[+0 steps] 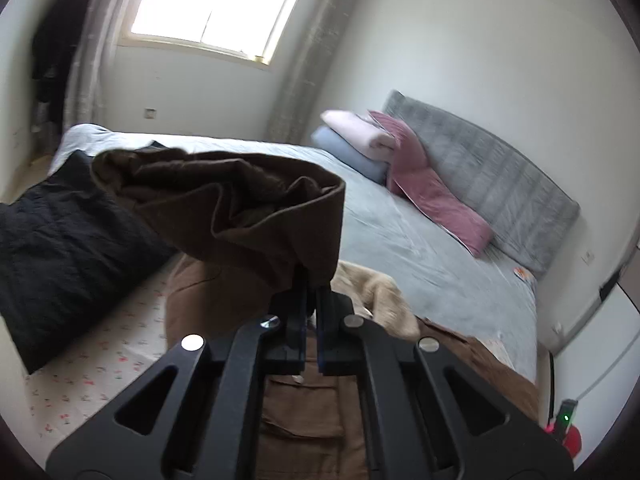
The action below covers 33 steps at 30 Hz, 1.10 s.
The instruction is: Fold large clothes
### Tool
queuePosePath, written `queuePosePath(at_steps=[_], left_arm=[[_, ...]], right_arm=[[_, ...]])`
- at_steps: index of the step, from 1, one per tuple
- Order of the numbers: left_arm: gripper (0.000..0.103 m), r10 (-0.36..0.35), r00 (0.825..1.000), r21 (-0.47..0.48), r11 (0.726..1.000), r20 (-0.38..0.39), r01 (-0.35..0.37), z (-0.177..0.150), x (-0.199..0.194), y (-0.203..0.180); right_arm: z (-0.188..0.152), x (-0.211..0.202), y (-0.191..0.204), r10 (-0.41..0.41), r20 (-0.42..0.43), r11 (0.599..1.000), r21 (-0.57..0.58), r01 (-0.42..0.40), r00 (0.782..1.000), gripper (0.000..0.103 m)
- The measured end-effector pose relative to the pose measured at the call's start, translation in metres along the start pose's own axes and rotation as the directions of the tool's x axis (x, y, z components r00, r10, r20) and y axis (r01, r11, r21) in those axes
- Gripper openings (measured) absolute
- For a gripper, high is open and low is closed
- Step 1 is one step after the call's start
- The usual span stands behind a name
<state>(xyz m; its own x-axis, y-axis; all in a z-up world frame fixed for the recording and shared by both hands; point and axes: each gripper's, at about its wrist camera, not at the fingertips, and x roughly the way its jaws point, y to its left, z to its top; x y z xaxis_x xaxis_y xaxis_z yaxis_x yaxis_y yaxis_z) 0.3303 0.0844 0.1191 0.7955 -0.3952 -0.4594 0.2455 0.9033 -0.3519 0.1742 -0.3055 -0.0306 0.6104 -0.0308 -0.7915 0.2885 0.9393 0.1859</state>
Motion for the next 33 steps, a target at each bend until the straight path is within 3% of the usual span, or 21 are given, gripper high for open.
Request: queuePosePath(at_steps=[1,3,4,6,7,10,14,18,20,21,22,23,27,33], left_arm=[[0.007,-0.085,0.994,0.03,0.996,-0.073,0.087,-0.005,0.014,-0.016],[0.026,-0.226,0.952,0.051,0.969,-0.208,0.241,-0.021,0.035,-0.041],[0.032,-0.258,0.939,0.064,0.958,-0.229,0.279,-0.027,0.038,-0.049],[0.066,-0.248,0.949,0.105,0.957,-0.193,0.271,-0.038,0.036,-0.054],[0.069,-0.226,0.96,0.121,0.962,-0.164,0.247,-0.04,0.036,-0.051],[0.069,-0.123,0.971,0.13,0.98,-0.204,0.152,-0.049,0.061,-0.026],[0.069,0.017,0.959,0.142,0.99,-0.284,0.025,-0.079,0.108,0.003],[0.069,0.065,0.944,0.118,0.993,-0.323,-0.028,-0.122,0.14,0.026],[0.069,0.109,0.917,0.105,0.992,-0.384,-0.074,-0.151,0.158,0.042],[0.069,0.132,0.886,0.121,0.989,-0.445,-0.086,-0.167,0.174,0.051],[0.069,0.144,0.876,0.16,0.984,-0.461,-0.077,-0.18,0.181,0.054],[0.07,0.161,0.901,0.226,0.971,-0.403,-0.072,-0.185,0.176,0.047],[0.074,0.208,0.884,0.239,0.964,-0.419,-0.114,-0.176,0.162,0.029],[0.086,0.266,0.892,0.272,0.947,-0.365,-0.171,-0.171,0.104,0.005]], right_arm=[[0.0,0.002,-0.005,0.007,-0.006,1.0,0.016,-0.007,1.0,0.085],[0.0,0.006,-0.011,0.017,-0.021,0.999,0.033,-0.017,1.0,0.085],[0.0,0.008,-0.013,0.02,-0.026,0.999,0.036,-0.019,0.999,0.085],[-0.001,0.01,-0.016,0.02,-0.03,0.999,0.034,-0.019,0.999,0.085],[-0.001,0.011,-0.017,0.019,-0.03,0.999,0.03,-0.018,0.999,0.085],[-0.001,0.014,-0.023,0.017,-0.031,0.999,0.049,-0.015,0.999,0.085],[-0.001,0.019,-0.032,0.017,-0.042,0.996,0.086,-0.013,0.999,0.085],[-0.002,0.025,-0.039,-0.001,-0.056,0.995,0.096,0.007,0.998,0.085],[-0.003,0.027,-0.044,-0.001,-0.06,0.995,0.104,0.007,0.998,0.085],[-0.003,0.029,-0.046,-0.003,-0.062,0.994,0.109,0.01,0.998,0.085],[-0.004,0.03,-0.048,-0.006,-0.065,0.993,0.114,0.013,0.998,0.085],[-0.004,0.032,-0.05,-0.011,-0.069,0.993,0.117,0.019,0.998,0.085],[-0.005,0.037,-0.056,-0.041,-0.07,0.992,0.118,0.049,0.997,0.085],[-0.005,0.032,-0.073,-0.045,-0.073,0.986,0.16,0.057,0.996,0.085]])
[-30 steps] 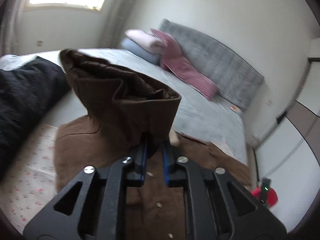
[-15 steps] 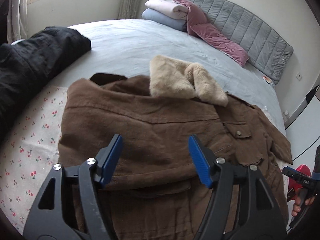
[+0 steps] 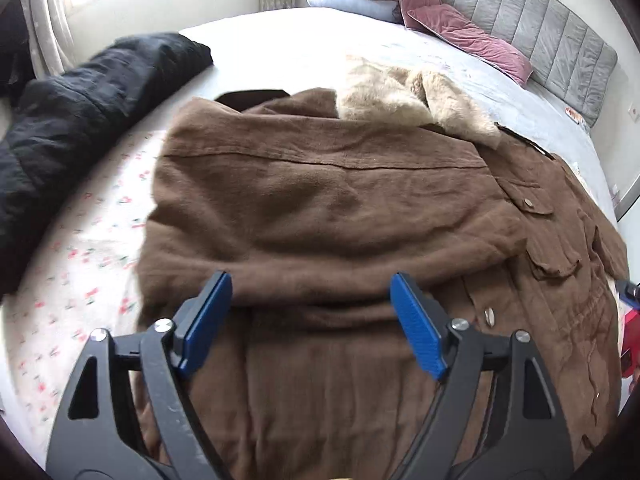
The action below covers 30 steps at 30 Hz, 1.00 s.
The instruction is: Fold large clothes
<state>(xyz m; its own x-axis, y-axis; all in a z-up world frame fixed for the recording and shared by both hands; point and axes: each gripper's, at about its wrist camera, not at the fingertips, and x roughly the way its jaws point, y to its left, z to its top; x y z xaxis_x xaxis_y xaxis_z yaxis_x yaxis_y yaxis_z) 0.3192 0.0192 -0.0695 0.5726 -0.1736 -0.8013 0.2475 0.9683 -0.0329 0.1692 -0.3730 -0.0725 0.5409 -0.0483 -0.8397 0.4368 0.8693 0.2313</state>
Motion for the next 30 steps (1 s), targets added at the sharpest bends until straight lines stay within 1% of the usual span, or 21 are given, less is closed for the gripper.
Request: queuePosePath(at_steps=[3,7,9,11,14,15,16,18,19,21,22,26,28,29,30], left_arm=[[0.092,0.0,1.0,0.021,1.0,-0.005,0.0,-0.015,-0.027,0.0],[0.094,-0.022,1.0,0.02,1.0,-0.022,0.022,-0.032,-0.051,0.006],[0.094,-0.032,0.999,-0.009,0.999,0.0,0.032,-0.039,-0.061,0.009],[0.094,-0.066,0.997,-0.058,0.996,0.042,0.069,-0.047,-0.071,0.014],[0.094,-0.096,0.99,-0.108,0.988,0.104,0.107,-0.058,-0.08,0.017],[0.094,-0.099,0.99,-0.099,0.989,0.101,0.109,-0.057,-0.079,0.016],[0.094,-0.094,0.99,-0.088,0.991,0.101,0.103,-0.055,-0.08,0.015],[0.094,-0.067,0.988,-0.111,0.99,0.136,0.082,-0.054,-0.083,0.017],[0.094,-0.071,0.986,-0.133,0.987,0.153,0.092,-0.054,-0.085,0.018],[0.094,-0.113,0.98,-0.157,0.978,0.161,0.139,-0.054,-0.086,0.021],[0.094,-0.127,0.978,-0.164,0.974,0.163,0.154,-0.055,-0.085,0.021],[0.094,-0.131,0.976,-0.178,0.971,0.174,0.162,-0.055,-0.082,0.02],[0.094,-0.14,0.977,-0.172,0.971,0.163,0.168,-0.056,-0.078,0.017],[0.094,-0.14,0.978,-0.168,0.972,0.156,0.166,-0.056,-0.076,0.016],[0.094,-0.135,0.979,-0.168,0.973,0.152,0.16,-0.057,-0.075,0.014]], right_arm=[[0.004,-0.004,-0.018,-0.005,0.0,0.999,0.034,0.005,1.0,0.085],[0.014,-0.014,-0.058,-0.023,0.004,0.992,0.123,0.023,1.0,0.085],[0.022,-0.019,-0.081,-0.046,0.006,0.985,0.167,0.044,0.999,0.085],[0.03,-0.024,-0.108,-0.067,0.014,0.974,0.219,0.062,0.998,0.085],[0.039,-0.026,-0.154,-0.1,0.015,0.938,0.336,0.089,0.995,0.085],[0.041,-0.025,-0.169,-0.1,0.022,0.921,0.379,0.084,0.995,0.085],[0.042,-0.023,-0.184,-0.09,0.035,0.905,0.42,0.067,0.995,0.085],[0.043,-0.013,-0.207,-0.057,0.052,0.87,0.492,0.024,0.997,0.084],[0.043,-0.004,-0.22,-0.037,0.051,0.847,0.532,0.004,0.998,0.084],[0.044,0.012,-0.238,-0.034,0.034,0.806,0.592,0.007,0.999,0.08],[0.044,0.017,-0.244,-0.03,0.047,0.79,0.613,-0.005,0.998,0.079],[0.056,0.026,-0.254,-0.038,0.152,0.777,0.626,-0.066,0.988,0.078],[0.061,0.031,-0.258,-0.058,0.183,0.767,0.638,-0.074,0.981,0.072],[0.064,0.033,-0.26,-0.073,0.194,0.762,0.644,-0.071,0.978,0.066],[0.067,0.034,-0.262,-0.089,0.191,0.76,0.648,-0.057,0.978,0.055]])
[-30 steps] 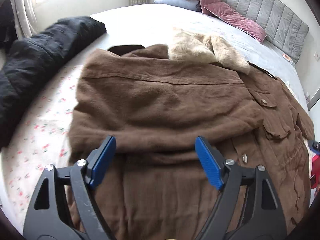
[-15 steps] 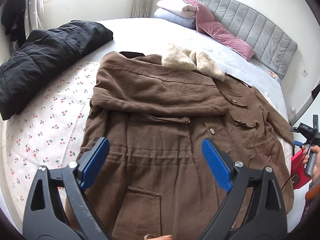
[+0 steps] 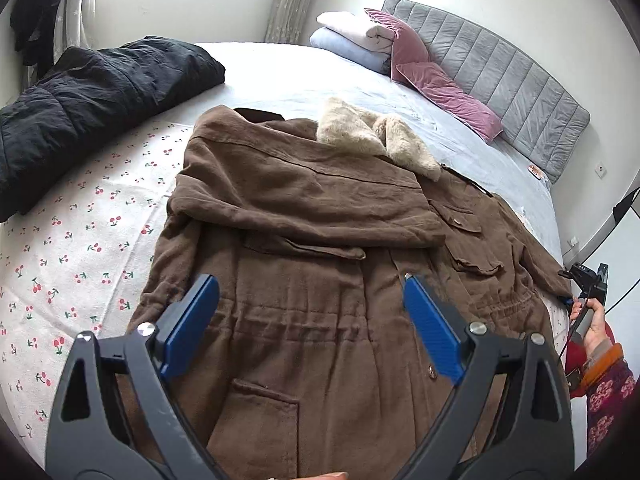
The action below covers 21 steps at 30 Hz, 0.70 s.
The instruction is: Fold large clothes
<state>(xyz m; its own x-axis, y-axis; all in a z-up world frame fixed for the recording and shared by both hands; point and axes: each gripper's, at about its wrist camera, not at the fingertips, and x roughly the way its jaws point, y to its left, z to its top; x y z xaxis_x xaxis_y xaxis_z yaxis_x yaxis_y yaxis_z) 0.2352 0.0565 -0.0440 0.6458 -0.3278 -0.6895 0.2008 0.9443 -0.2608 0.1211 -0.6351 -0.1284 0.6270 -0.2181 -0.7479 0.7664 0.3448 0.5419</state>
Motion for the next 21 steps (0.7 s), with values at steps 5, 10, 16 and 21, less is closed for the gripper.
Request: queuePosePath(at_steps=[5,10,16,21], left_arm=[[0.094,0.02,0.999,-0.01,1.0,-0.044,-0.02,0.0,0.005,0.006],[0.094,0.003,0.998,-0.055,0.998,-0.057,-0.006,0.001,0.005,0.015],[0.094,-0.013,0.999,-0.071,0.997,-0.052,0.009,0.006,-0.004,0.019],[0.094,-0.031,0.999,-0.107,0.994,-0.04,0.026,0.012,-0.011,0.028]], right_arm=[[0.023,-0.02,0.026,-0.016,0.035,0.997,-0.077,0.019,0.999,0.008],[0.029,-0.08,0.102,0.054,0.149,0.956,-0.292,-0.009,0.987,0.006],[-0.01,-0.148,0.217,0.225,0.167,0.829,-0.55,-0.098,0.96,0.006],[-0.081,-0.175,0.301,0.336,0.065,0.675,-0.713,-0.191,0.94,0.006]])
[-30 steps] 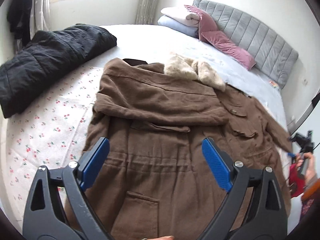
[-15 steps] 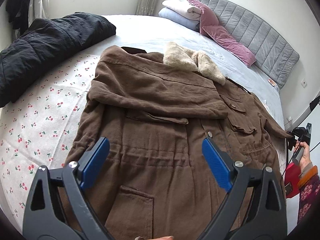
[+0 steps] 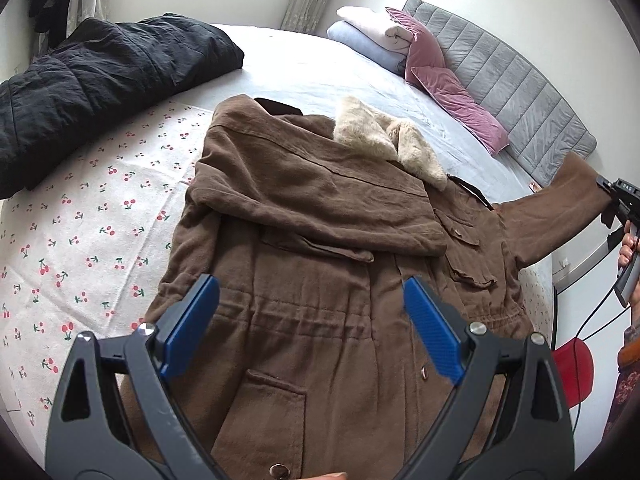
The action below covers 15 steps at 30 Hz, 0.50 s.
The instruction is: Fold large clothes
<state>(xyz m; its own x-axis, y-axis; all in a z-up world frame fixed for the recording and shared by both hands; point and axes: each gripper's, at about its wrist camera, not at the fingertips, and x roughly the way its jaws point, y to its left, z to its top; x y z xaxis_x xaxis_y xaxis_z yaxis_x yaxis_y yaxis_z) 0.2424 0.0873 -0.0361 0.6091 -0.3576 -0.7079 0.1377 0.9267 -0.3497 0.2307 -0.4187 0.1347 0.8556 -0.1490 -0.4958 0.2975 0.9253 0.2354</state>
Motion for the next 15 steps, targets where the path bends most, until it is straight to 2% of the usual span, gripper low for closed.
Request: queuePosePath(at_steps=[4,7,8,9,11,12,13,15], left_arm=[[0.094,-0.006,1.0,-0.015,1.0,0.004,0.006,0.003,-0.002,0.005],[0.094,0.0,1.0,-0.018,1.0,0.005,0.0,0.004,-0.002,0.007],[0.094,0.002,1.0,-0.019,1.0,0.004,-0.002,0.004,-0.002,0.008],[0.094,0.004,1.0,-0.02,1.0,0.004,-0.003,0.004,-0.001,0.01],[0.094,0.017,1.0,-0.016,1.0,-0.003,-0.017,0.004,0.0,0.011],[0.094,0.026,1.0,-0.013,1.0,-0.005,-0.026,0.004,0.001,0.012],[0.094,0.032,0.999,-0.009,0.999,-0.005,-0.032,0.005,0.001,0.012],[0.094,0.041,0.999,-0.003,0.999,-0.004,-0.041,0.004,0.002,0.014]], right_arm=[[-0.021,0.023,0.088,0.106,-0.073,0.986,-0.124,-0.114,0.992,0.006],[-0.055,0.054,0.143,0.165,-0.17,0.961,-0.195,-0.197,0.971,0.006],[-0.068,0.064,0.158,0.191,-0.223,0.949,-0.208,-0.238,0.956,0.01],[-0.083,0.076,0.173,0.224,-0.301,0.929,-0.22,-0.296,0.927,0.017],[-0.116,0.095,0.192,0.307,-0.47,0.88,-0.19,-0.434,0.828,0.037],[-0.127,0.099,0.194,0.324,-0.493,0.871,-0.178,-0.458,0.808,0.041],[-0.135,0.101,0.195,0.334,-0.497,0.862,-0.181,-0.473,0.801,0.042],[-0.143,0.101,0.191,0.334,-0.489,0.864,-0.182,-0.469,0.806,0.044]])
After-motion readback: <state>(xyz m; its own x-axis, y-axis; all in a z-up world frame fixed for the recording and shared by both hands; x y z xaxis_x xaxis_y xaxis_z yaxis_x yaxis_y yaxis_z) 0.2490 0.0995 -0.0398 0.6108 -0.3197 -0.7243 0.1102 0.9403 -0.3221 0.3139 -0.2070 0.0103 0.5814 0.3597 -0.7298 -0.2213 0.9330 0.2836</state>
